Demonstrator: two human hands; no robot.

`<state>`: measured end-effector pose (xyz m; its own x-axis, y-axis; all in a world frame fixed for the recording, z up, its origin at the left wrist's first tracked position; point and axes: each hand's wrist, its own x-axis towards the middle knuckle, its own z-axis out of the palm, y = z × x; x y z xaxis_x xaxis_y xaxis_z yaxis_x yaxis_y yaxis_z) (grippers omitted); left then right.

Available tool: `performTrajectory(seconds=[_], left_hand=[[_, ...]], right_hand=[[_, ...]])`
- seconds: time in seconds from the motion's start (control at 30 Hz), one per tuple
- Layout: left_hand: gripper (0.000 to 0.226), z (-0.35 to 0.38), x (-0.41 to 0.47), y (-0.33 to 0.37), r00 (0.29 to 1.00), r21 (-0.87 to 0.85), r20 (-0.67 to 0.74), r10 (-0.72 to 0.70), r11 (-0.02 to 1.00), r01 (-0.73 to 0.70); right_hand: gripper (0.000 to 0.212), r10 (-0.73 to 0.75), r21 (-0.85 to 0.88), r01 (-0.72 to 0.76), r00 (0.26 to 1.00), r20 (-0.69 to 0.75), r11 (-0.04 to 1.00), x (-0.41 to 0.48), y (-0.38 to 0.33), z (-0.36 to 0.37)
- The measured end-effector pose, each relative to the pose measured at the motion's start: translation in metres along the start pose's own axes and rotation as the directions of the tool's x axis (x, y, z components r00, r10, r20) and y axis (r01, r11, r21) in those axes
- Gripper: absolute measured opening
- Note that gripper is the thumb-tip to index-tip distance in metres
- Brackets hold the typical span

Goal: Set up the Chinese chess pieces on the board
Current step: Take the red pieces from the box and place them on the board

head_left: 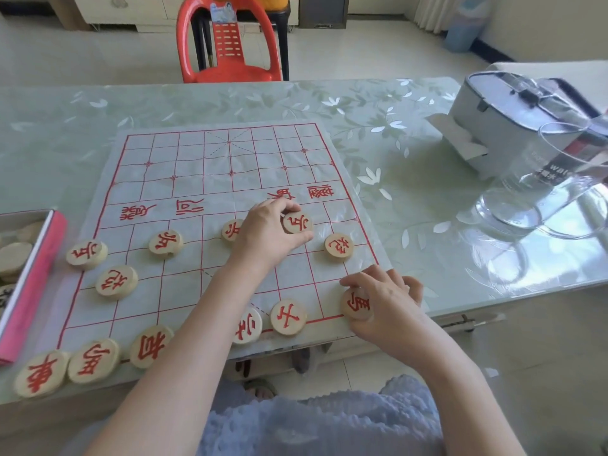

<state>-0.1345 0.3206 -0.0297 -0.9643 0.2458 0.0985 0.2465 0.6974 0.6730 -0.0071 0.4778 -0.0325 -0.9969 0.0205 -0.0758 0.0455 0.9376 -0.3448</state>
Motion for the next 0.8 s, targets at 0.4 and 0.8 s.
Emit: performTrajectory(seconds=[0.4, 0.8], left_hand=[[0.045, 0.017, 0.016, -0.007, 0.999, 0.123, -0.035, 0.011, 0.992, -0.006], [0.047, 0.007, 0.013, -0.005, 0.997, 0.134, -0.065, 0.039, 0.991, -0.030]], right_hand=[[0.057, -0.010, 0.170, 0.033, 0.991, -0.132, 0.985, 0.001, -0.010, -0.004], [0.045, 0.035, 0.259, 0.017, 0.980, -0.194, 0.966, 0.010, -0.020, -0.004]])
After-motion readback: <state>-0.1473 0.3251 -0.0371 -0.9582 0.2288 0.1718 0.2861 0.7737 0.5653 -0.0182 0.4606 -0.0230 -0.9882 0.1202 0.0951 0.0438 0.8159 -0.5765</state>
